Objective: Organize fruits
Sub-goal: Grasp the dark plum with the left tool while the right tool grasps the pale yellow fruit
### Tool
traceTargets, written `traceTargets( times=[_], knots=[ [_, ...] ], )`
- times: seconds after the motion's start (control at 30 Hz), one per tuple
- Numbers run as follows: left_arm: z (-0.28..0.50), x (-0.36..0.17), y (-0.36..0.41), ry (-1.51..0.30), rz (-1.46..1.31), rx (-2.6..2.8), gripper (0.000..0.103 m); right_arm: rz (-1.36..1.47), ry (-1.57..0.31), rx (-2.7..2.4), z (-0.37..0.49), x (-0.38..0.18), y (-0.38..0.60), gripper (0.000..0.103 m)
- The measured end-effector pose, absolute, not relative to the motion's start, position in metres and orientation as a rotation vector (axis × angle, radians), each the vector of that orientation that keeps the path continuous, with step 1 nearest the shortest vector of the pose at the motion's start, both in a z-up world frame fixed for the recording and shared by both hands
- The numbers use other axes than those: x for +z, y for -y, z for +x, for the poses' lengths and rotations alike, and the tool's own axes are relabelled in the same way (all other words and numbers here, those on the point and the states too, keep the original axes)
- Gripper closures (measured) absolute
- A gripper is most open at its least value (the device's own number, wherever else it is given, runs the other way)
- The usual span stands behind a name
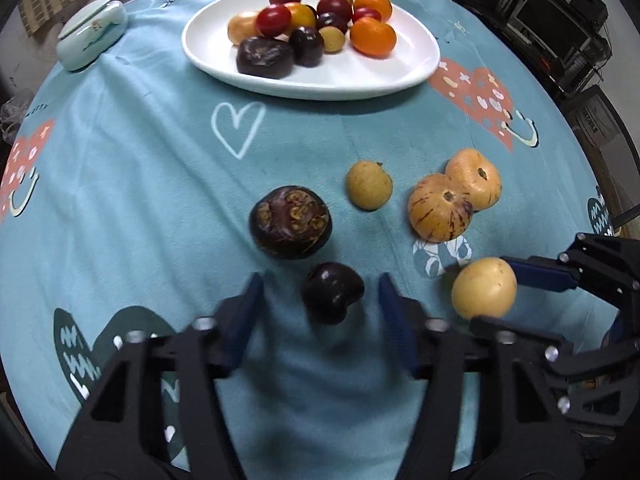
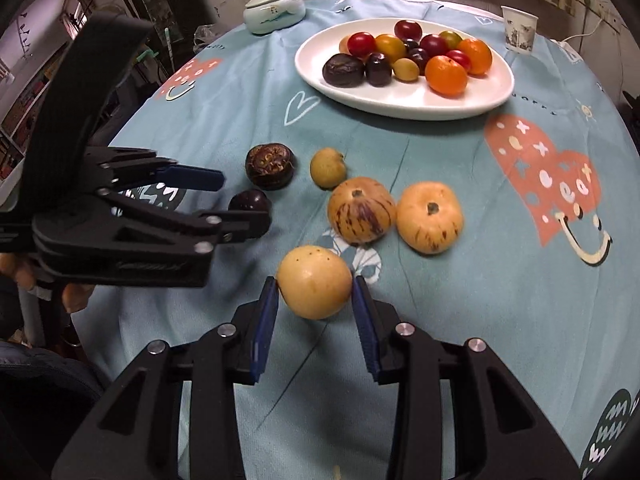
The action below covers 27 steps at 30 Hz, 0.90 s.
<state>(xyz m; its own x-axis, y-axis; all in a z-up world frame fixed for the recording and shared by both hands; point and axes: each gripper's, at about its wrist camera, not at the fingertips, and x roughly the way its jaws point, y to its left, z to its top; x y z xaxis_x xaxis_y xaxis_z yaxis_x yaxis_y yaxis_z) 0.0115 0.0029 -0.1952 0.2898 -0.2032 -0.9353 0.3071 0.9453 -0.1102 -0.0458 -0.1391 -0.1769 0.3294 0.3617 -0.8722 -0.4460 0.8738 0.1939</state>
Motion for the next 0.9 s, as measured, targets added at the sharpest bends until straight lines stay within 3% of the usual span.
traceTargets(
  times=[0.03, 0.63, 0.9],
  knots=[
    [0.013, -0.196, -0.002, -1.245, 0.087, -0.358, 0.072, -0.084, -1.118, 0.528, -0.047, -0.177, 0.14, 0.065],
    [-0.016, -0.108, -0.004, -1.028, 0.16, -0.264, 0.072, -0.017, -0.929, 0.576, -0.045, -0.112, 0.141, 0.065],
    [-0.022, -0.101, -0.001, -1.02, 0.173, -0.264, 0.072, -0.024, -0.915, 0.586, -0.053, -0.105, 0.14, 0.065]
  ],
)
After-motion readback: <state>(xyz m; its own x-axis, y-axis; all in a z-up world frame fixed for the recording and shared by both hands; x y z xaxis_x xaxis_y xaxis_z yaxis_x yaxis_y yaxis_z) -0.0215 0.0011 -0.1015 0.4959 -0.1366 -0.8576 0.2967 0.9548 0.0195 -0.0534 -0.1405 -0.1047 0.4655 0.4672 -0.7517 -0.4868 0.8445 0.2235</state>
